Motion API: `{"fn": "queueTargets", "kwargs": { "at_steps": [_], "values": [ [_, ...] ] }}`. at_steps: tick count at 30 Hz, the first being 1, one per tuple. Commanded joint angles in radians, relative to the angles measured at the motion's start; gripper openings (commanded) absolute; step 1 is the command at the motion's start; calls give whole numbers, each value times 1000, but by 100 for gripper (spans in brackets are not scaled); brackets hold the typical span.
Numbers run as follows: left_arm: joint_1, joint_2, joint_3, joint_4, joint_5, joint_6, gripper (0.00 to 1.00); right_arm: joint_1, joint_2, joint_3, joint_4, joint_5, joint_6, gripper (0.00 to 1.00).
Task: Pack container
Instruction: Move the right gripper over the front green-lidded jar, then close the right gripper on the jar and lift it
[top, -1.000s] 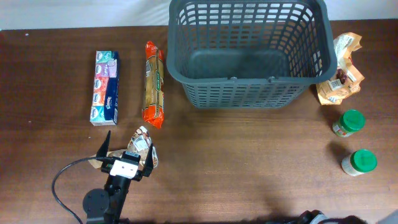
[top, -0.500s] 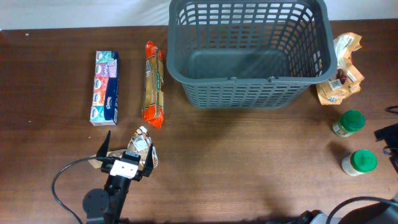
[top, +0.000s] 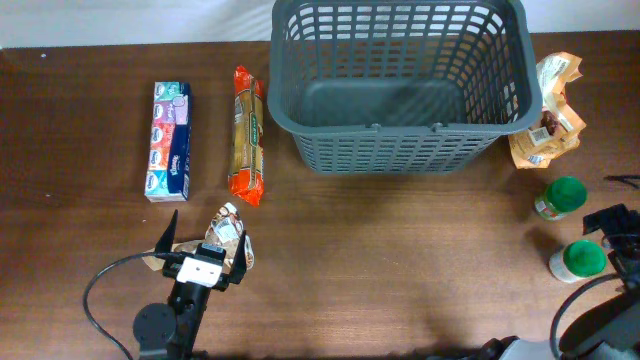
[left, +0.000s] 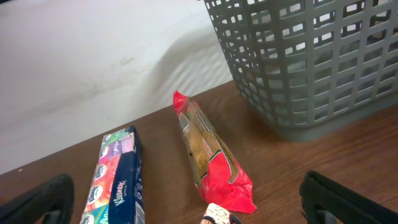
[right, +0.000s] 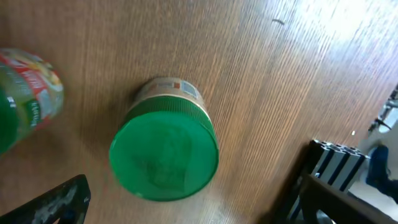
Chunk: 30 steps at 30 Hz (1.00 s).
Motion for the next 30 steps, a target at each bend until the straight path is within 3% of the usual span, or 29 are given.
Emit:
{"fn": "queueTargets", "kwargs": {
  "at_steps": [1, 30],
  "values": [
    [-4, -8, -5, -5, 4, 11, 99, -6, 29, -9, 5, -6, 5, 99],
    [-4, -8, -5, -5, 4, 12, 99, -5, 37, -102, 131, -66, -18, 99]
  ]
}}
